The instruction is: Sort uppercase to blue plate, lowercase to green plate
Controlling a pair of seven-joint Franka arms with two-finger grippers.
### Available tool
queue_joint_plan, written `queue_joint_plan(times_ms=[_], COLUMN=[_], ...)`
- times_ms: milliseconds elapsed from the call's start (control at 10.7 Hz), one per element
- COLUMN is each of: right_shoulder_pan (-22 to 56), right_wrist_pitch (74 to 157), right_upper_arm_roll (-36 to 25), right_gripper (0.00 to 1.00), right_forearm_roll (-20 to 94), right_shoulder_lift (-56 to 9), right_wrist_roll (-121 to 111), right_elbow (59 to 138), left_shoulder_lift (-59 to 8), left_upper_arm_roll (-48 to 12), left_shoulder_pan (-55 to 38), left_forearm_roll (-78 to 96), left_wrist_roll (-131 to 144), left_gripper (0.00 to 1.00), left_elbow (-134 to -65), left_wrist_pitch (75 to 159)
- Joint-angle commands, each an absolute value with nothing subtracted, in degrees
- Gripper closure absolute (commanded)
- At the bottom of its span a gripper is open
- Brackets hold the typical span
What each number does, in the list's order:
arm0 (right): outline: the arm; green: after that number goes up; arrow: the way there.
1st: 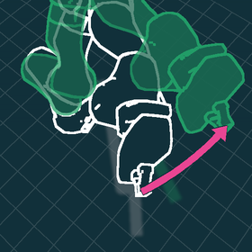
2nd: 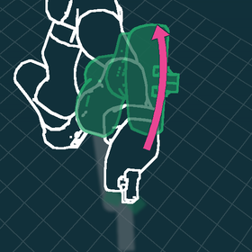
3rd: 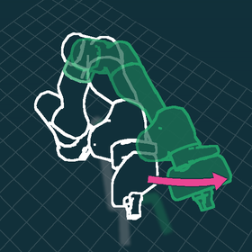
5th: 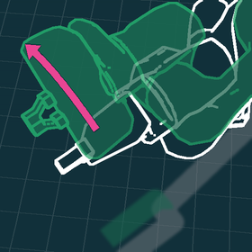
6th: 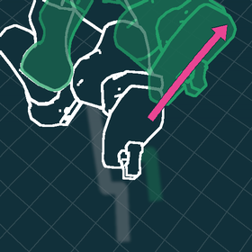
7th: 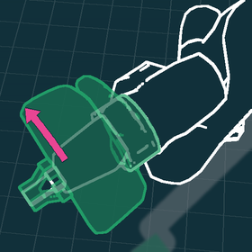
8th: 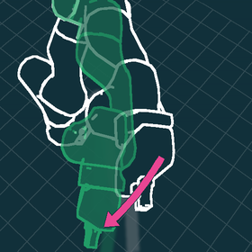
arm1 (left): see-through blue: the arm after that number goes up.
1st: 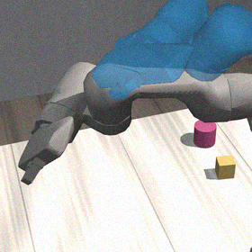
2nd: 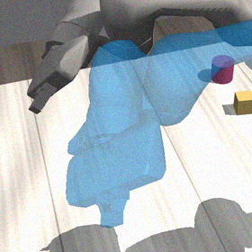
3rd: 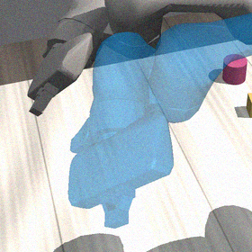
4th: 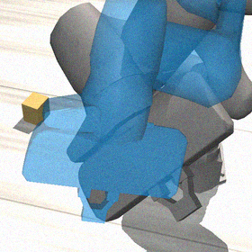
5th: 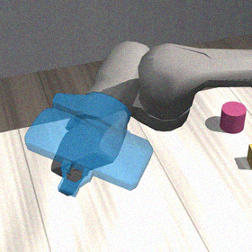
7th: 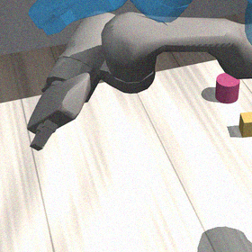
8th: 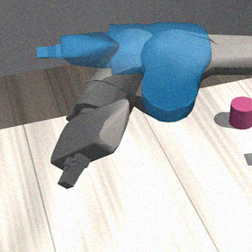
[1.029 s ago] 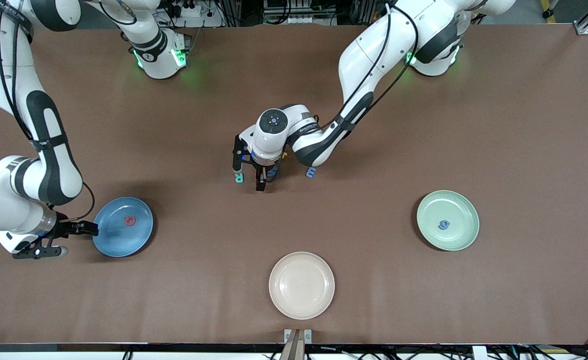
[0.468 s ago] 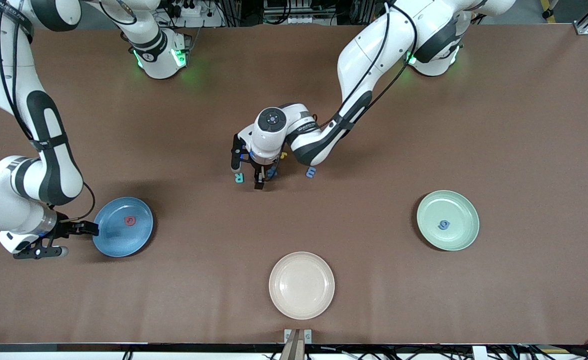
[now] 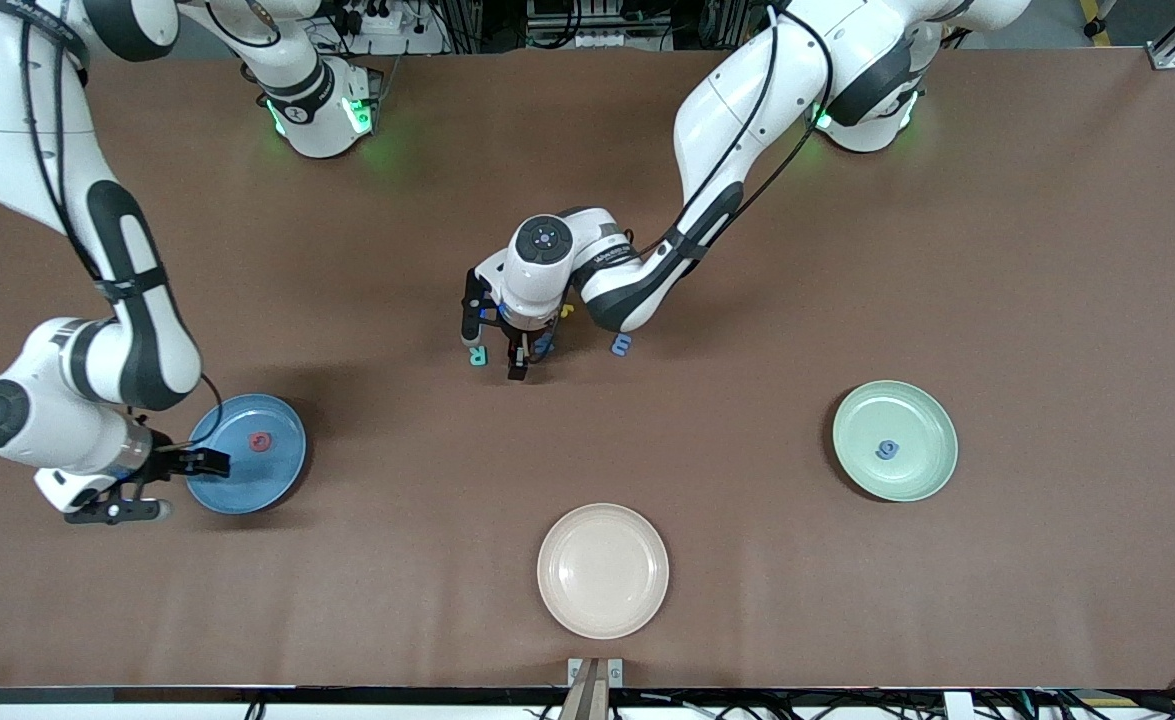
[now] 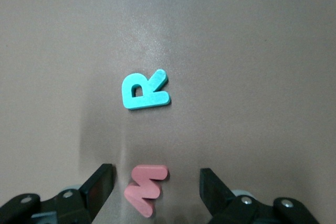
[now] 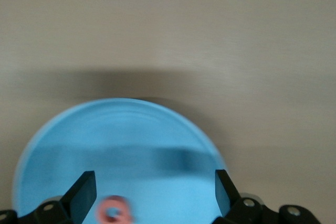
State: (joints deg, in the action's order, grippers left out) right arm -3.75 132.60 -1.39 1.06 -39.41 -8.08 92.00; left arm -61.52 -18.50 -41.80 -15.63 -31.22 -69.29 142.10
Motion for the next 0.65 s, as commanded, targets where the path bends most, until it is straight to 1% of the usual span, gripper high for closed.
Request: queue_joint_plan(times_ms=[0, 374, 561], right_shoulder_pan=[-1.4, 0.4, 0.5], right_wrist_pitch=[131.0, 131.0, 131.0], right_upper_arm_roll=[-1.5, -1.5, -1.5], right_gripper=[0.00, 0.00, 0.00], right_forearm_roll=[1.1, 1.1, 1.1], right_shoulder_lift=[-39.2, -39.6, -39.8], right_wrist_roll=[-6.2, -6.1, -6.1], right_elbow=[91.9, 91.9, 91.9], left_shoulder_lift=[-64.2, -64.3, -64.2], left_upper_arm_roll=[-17.8, -17.8, -17.9], left_shoulder_pan=[-42.6, -42.8, -42.8], left_forearm_roll=[-16.5, -16.4, -16.3], left_wrist_roll=[-30.8, -30.3, -30.1], left_gripper=[0.26, 0.32, 0.39], left_elbow=[-66.4, -66.4, -66.4], left_wrist_pitch=[143.8, 143.8, 143.7])
